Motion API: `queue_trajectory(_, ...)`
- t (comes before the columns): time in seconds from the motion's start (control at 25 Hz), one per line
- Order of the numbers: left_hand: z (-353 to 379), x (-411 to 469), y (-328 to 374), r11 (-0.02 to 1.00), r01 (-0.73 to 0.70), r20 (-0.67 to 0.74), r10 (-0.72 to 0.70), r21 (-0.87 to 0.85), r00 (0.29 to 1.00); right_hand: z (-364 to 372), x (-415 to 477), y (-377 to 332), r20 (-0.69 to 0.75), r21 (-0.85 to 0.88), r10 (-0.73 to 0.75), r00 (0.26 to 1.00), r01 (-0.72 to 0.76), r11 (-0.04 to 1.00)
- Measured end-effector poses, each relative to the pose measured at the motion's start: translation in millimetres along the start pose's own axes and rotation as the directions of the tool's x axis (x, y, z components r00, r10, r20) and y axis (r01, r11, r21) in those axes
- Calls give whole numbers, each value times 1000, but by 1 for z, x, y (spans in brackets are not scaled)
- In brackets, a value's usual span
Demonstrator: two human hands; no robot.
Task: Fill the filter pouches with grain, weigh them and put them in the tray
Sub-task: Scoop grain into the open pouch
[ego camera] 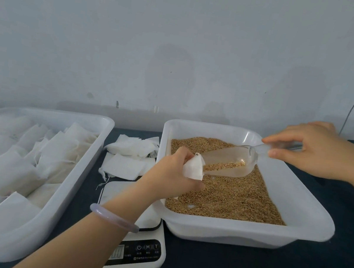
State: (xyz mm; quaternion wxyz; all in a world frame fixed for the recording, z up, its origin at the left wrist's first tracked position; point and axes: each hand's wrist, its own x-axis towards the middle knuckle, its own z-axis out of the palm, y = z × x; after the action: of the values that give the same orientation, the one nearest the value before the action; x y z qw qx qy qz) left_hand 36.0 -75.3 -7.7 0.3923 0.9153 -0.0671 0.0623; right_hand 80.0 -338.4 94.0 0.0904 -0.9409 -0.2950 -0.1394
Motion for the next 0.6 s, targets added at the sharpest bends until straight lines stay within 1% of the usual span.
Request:
queue_trajectory(0.12, 5, 1, 0, 973, -49, 67, 34, 226, 997, 1, 2, -1, 1, -47, 14, 1000, -14, 999)
queue_trajectory(0.16, 7, 1, 1, 957, -66, 79, 45, 282, 996, 2, 2, -1, 2, -77, 16, 1000, -16, 997)
queue_trajectory(0.2, 8, 0, 1, 954, -64, 77, 43, 292, 996, 3, 2, -1, 0, -104, 9, 1000, -9, 995)
queue_trajectory(0.32, 5, 0, 2, 983, 0, 48, -9, 182, 999, 5, 3, -5, -41, -129, -35, 999, 30, 991)
queue_trajectory(0.48, 3, -3, 2, 991, 16, -46, -10, 133, 999, -2, 4, -11, -162, -152, -106, 981, 81, 985)
queue_trajectory(0.6, 4, -4, 3, 995, 42, -97, -33, 85, 995, -8, 7, -16, -183, -188, -143, 973, 109, 976)
